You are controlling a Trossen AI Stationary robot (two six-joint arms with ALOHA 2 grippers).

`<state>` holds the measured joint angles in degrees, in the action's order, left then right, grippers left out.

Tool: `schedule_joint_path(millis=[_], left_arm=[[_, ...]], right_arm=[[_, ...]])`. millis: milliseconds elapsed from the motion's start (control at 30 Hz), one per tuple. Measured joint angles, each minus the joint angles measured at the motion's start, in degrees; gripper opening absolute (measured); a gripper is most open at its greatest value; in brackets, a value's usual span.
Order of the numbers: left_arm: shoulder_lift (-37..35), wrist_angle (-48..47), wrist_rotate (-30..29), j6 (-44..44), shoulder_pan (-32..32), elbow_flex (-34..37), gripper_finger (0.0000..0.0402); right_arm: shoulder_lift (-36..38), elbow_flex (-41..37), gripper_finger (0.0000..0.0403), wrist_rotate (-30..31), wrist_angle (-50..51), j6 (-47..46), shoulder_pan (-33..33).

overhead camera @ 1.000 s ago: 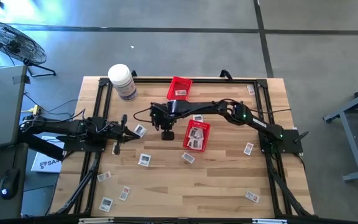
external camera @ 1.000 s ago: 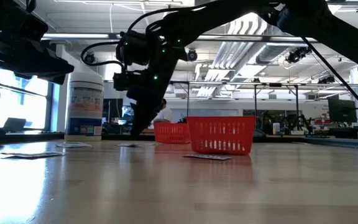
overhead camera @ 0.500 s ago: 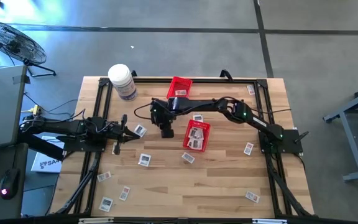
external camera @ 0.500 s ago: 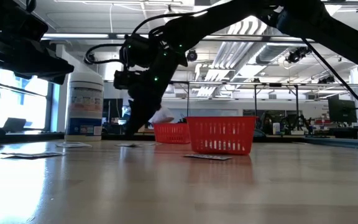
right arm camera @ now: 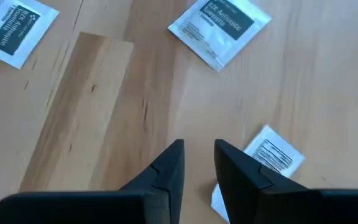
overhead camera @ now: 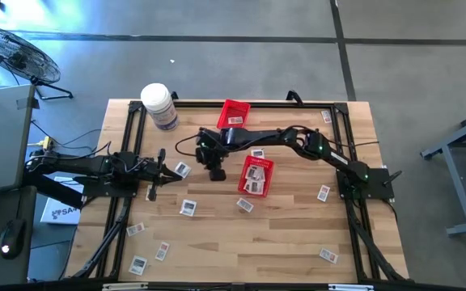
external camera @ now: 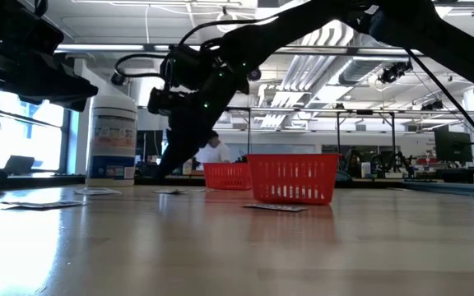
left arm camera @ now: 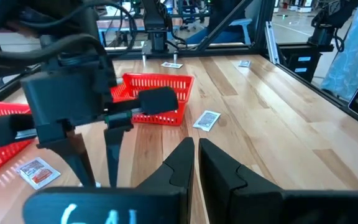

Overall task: Pick & Place First Aid Supplies
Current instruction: Put the white ointment pack into the top red bin

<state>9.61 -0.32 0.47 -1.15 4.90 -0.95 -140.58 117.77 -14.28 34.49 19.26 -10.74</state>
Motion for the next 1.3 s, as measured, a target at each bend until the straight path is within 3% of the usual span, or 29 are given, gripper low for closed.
schedule_joint_path(millis=[300, 533, 933, 1300], left_arm=[[0.0, 0.0, 0.0, 0.0, 0.0, 0.0, 0.0021], [0.0, 0.0, 0.0, 0.0, 0.0, 0.0, 0.0021], [0.0, 0.0, 0.0, 0.0, 0.0, 0.0, 0.0021], [0.0, 0.0, 0.0, 0.0, 0.0, 0.0, 0.0021]], right_arm=[[0.1, -2.0, 0.0090, 2.9, 2.0, 0.3, 0.0], [2.7, -1.8, 0.0090, 8.6, 3.8, 2.4, 0.6], [2.5, -5.8, 0.0089, 8.9, 1.6, 5.9, 0.5], [2.7, -7.8, 0.0077, 9.5, -1.4, 3.8, 0.0]])
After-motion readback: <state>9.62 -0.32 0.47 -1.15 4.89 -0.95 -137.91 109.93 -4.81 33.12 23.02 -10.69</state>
